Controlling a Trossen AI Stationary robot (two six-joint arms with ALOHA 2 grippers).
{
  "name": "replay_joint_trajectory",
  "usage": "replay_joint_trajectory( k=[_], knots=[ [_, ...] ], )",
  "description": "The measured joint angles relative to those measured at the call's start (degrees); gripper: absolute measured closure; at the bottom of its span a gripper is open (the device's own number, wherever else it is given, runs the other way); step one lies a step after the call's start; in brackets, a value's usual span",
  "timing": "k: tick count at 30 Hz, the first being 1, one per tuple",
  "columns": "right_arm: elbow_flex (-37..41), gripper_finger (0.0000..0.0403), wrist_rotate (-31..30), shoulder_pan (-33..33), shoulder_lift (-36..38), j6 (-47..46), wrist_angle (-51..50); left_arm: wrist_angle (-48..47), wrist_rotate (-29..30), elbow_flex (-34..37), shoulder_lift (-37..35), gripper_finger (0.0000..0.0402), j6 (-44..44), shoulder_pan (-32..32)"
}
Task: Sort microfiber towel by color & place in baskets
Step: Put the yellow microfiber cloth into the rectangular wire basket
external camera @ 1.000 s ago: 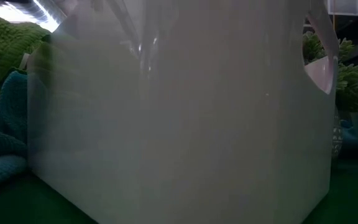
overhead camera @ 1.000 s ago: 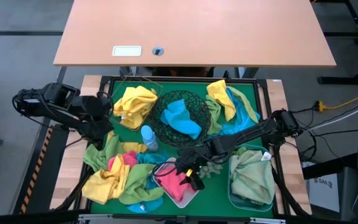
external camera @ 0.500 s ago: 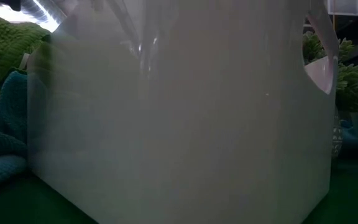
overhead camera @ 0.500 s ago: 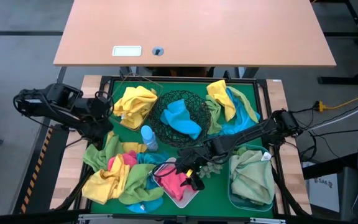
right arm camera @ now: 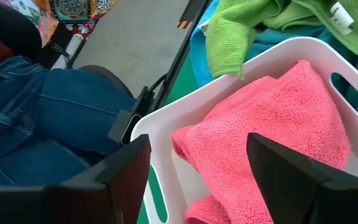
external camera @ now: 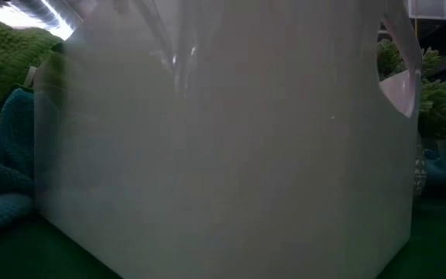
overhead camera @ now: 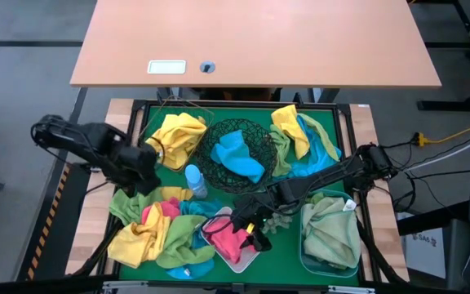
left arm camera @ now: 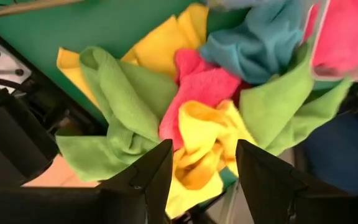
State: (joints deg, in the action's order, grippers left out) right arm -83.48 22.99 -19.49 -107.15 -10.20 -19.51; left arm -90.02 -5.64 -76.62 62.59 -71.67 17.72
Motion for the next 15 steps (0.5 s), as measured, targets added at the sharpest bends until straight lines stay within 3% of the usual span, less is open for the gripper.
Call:
replay_joint_trajectory(
  k=[8,15],
  knots=[
    [0.0,0.0139,0.2,0.0,0.0,0.0,0.0,0.2,-0.1,0.0,9.0,0.0232,-1.1,9.0],
    [0.0,0.0139,0.2,0.0,0.0,0.0,-0.1,2.4,3.7,0.1,15.2,0.0232,-12.6,15.5]
  ],
)
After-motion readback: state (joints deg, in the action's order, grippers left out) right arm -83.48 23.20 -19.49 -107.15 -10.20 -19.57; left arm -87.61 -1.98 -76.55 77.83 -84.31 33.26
